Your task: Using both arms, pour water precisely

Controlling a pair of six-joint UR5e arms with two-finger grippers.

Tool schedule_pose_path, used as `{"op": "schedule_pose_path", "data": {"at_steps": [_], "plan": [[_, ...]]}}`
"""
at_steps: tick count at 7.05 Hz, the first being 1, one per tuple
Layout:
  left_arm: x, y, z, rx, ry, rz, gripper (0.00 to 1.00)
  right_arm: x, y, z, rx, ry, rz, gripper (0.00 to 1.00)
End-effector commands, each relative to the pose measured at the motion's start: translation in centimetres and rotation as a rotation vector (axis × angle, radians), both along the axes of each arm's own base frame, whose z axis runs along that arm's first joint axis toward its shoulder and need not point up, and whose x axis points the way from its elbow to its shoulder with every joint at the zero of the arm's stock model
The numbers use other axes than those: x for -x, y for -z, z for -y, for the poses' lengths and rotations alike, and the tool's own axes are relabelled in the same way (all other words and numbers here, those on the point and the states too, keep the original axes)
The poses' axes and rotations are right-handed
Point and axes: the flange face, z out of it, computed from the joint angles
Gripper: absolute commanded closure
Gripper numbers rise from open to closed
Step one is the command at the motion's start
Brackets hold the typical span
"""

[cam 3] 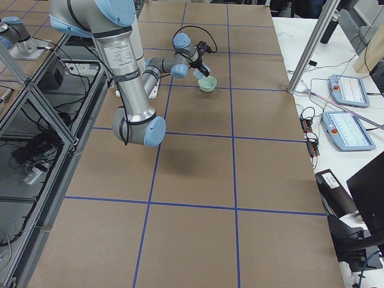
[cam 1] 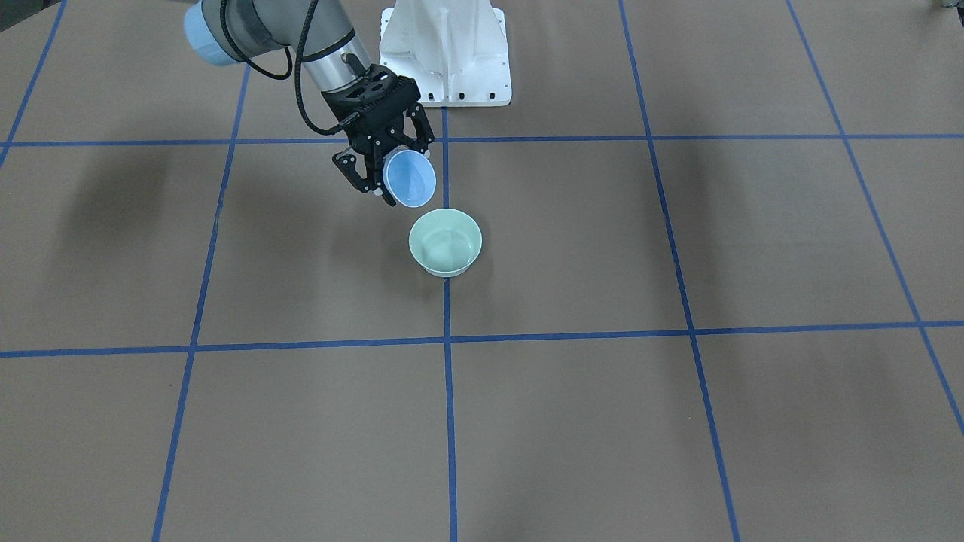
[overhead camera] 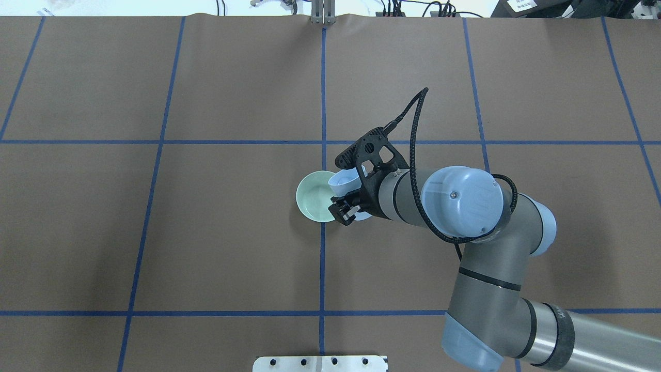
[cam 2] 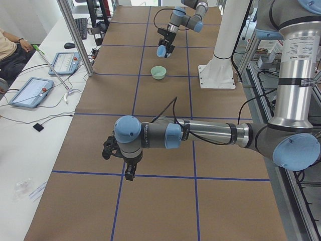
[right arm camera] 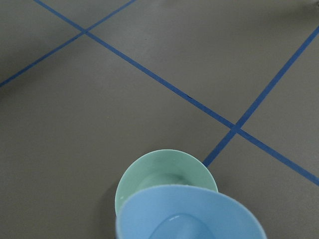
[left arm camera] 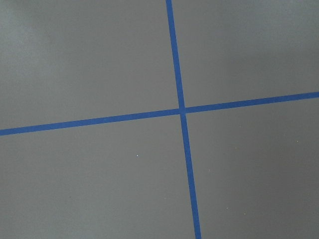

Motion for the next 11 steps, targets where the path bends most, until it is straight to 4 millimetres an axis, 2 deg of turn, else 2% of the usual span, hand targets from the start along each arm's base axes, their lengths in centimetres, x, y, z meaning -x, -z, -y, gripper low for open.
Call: {"op": "schedule_pose_path", "data": {"at_steps": [1, 3, 7, 9, 11], "plan": [[-0.2, 0.1, 0.0, 0.002, 0.000, -0.016, 0.00, 0.7, 0.8, 1.0, 0.035, 0.004, -0.067, 1.00], [-0.2, 0.1, 0.0, 0.005, 0.001, -0.019, 0.00, 2.9, 0.6, 2.0, 0.057, 0.005, -0.113, 1.00], [-0.3, 0.0, 0.0, 0.009, 0.000, -0.020, 0.00, 5.0, -0.1, 2.3, 0.108, 0.053, -0.170, 1.00], [-0.3, 0.1, 0.0, 0.009, 0.000, -0.020, 0.00, 5.5, 1.1, 2.1, 0.143, 0.085, -0.202, 1.00], [-0.3, 0.1, 0.0, 0.009, 0.000, -0.020, 0.00, 5.5, 1.2, 2.1, 0.159, 0.090, -0.242, 1.00]]}}
